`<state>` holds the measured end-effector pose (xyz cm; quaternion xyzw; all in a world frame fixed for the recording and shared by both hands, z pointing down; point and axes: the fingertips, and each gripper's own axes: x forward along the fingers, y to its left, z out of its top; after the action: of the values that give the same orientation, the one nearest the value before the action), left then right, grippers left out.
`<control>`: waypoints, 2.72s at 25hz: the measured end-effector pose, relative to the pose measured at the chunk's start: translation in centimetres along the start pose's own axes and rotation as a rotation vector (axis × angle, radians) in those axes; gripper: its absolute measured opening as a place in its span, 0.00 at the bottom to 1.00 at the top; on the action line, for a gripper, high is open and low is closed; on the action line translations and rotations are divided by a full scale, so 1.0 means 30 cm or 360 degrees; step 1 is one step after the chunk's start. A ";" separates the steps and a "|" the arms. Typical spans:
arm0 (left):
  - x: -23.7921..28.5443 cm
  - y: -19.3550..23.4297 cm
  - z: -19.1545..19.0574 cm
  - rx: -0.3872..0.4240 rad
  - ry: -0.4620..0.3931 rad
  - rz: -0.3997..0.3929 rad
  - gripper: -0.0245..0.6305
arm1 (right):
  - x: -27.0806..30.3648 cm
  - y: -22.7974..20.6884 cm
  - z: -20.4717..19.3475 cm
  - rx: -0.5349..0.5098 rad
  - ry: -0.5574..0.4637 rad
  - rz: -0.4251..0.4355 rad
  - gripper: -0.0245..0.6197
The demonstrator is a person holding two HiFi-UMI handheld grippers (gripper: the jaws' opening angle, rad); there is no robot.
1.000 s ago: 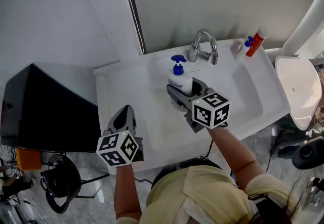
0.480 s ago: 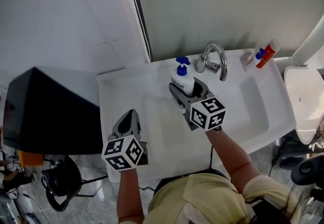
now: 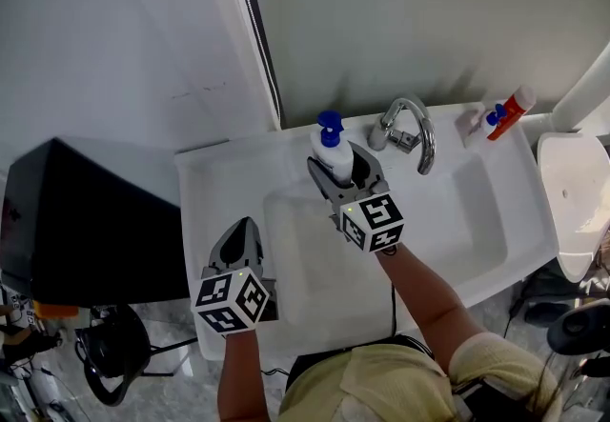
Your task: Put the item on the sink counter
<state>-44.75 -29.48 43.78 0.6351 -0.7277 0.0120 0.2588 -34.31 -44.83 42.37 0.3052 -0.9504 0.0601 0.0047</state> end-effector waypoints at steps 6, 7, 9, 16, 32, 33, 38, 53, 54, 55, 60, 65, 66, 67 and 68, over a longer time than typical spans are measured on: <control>0.046 0.018 -0.002 -0.0001 0.0012 0.0013 0.10 | 0.059 -0.032 -0.040 -0.0032 -0.0024 -0.0071 0.47; 0.054 0.020 -0.003 -0.0006 0.0016 0.0015 0.10 | 0.070 -0.038 -0.043 -0.0043 -0.0032 -0.0084 0.47; 0.066 0.024 -0.007 -0.0014 0.0026 0.0017 0.10 | 0.090 -0.048 -0.050 -0.0074 -0.0049 -0.0106 0.47; 0.095 0.036 -0.012 -0.0010 0.0037 0.0024 0.10 | 0.124 -0.086 -0.078 -0.0115 -0.0111 -0.0176 0.47; 0.143 0.052 -0.020 -0.0015 0.0074 0.0008 0.10 | 0.140 -0.083 -0.093 -0.0219 -0.0170 -0.0172 0.47; 0.145 0.051 -0.021 -0.0015 0.0076 0.0004 0.10 | 0.142 -0.083 -0.093 -0.0221 -0.0168 -0.0171 0.47; 0.156 0.050 -0.023 -0.0010 0.0090 0.0001 0.10 | 0.147 -0.081 -0.097 -0.0243 -0.0129 -0.0167 0.47; 0.141 0.008 -0.021 0.0007 0.0103 -0.0039 0.10 | 0.113 -0.082 -0.105 -0.0215 -0.0013 -0.0168 0.47; 0.138 0.003 -0.018 0.0008 0.0096 -0.0044 0.10 | 0.106 -0.081 -0.104 -0.0213 -0.0012 -0.0173 0.47; 0.135 -0.002 -0.015 0.0009 0.0089 -0.0049 0.10 | 0.097 -0.080 -0.103 -0.0212 -0.0010 -0.0179 0.47; 0.125 -0.033 0.001 0.0012 0.0051 -0.0079 0.10 | 0.048 -0.085 -0.095 -0.0205 0.0006 -0.0221 0.47; 0.114 -0.068 0.005 0.0017 0.0024 -0.0109 0.10 | -0.003 -0.089 -0.079 -0.0195 0.0026 -0.0233 0.47; 0.110 -0.074 0.008 0.0016 0.0017 -0.0114 0.10 | -0.013 -0.085 -0.075 -0.0191 0.0032 -0.0226 0.47; 0.106 -0.080 0.010 0.0014 0.0010 -0.0119 0.10 | -0.024 -0.079 -0.072 -0.0188 0.0039 -0.0219 0.47; 0.101 -0.085 0.011 0.0010 0.0003 -0.0124 0.10 | -0.035 -0.073 -0.070 -0.0187 0.0046 -0.0213 0.47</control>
<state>-42.68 -32.88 43.90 0.6637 -0.7021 0.0047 0.2578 -32.25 -45.75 44.66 0.3662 -0.9296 0.0083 0.0402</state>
